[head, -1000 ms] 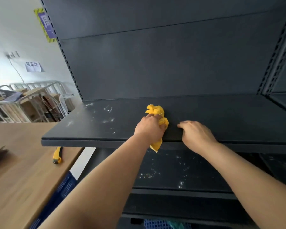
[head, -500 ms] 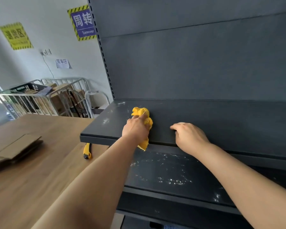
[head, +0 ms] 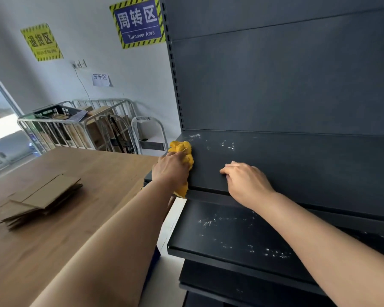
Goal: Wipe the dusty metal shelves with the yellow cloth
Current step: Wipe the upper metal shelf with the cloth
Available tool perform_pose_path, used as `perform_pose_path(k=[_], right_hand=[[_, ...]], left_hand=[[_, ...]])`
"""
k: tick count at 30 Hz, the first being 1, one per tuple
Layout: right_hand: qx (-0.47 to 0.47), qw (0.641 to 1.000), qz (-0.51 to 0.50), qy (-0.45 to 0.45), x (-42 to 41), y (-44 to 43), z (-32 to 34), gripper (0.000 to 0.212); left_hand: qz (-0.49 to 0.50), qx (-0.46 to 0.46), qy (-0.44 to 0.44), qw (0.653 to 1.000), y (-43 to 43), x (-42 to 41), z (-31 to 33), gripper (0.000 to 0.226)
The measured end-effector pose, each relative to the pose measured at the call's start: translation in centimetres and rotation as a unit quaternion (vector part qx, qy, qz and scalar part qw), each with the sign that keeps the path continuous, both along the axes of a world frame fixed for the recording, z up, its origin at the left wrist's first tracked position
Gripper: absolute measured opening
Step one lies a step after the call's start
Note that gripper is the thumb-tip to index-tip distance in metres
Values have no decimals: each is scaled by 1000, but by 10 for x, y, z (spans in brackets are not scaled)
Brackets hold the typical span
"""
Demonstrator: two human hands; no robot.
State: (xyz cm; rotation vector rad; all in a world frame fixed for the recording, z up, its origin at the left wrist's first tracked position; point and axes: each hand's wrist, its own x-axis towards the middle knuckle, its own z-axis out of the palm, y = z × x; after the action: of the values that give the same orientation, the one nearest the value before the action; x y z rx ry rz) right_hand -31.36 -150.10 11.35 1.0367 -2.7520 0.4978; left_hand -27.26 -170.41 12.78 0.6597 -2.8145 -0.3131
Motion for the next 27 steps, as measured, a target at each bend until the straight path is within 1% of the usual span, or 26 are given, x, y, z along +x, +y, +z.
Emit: perform_pose_path(k=[3, 6, 10, 15, 20, 27], right_hand=[[1, 1000, 3, 13, -1, -17, 0, 32], [1, 1000, 4, 17, -2, -25, 0, 30], [6, 1000, 8, 14, -1, -22, 0, 31], [13, 1000, 5, 8, -1, -1, 1, 30], [10, 1000, 17, -5, 2, 30, 2, 31], [-1, 1000, 18, 19, 1, 94, 5, 31]], left_hand=[[28, 0, -3, 1000, -25, 7, 2, 36], [58, 11, -7, 998, -44, 14, 1, 36], [73, 12, -10, 997, -42, 17, 0, 37], [64, -4, -9, 998, -17, 22, 1, 38], [42, -2, -9, 999, 27, 24, 1, 41], [16, -2, -10, 1000, 104, 10, -1, 44]])
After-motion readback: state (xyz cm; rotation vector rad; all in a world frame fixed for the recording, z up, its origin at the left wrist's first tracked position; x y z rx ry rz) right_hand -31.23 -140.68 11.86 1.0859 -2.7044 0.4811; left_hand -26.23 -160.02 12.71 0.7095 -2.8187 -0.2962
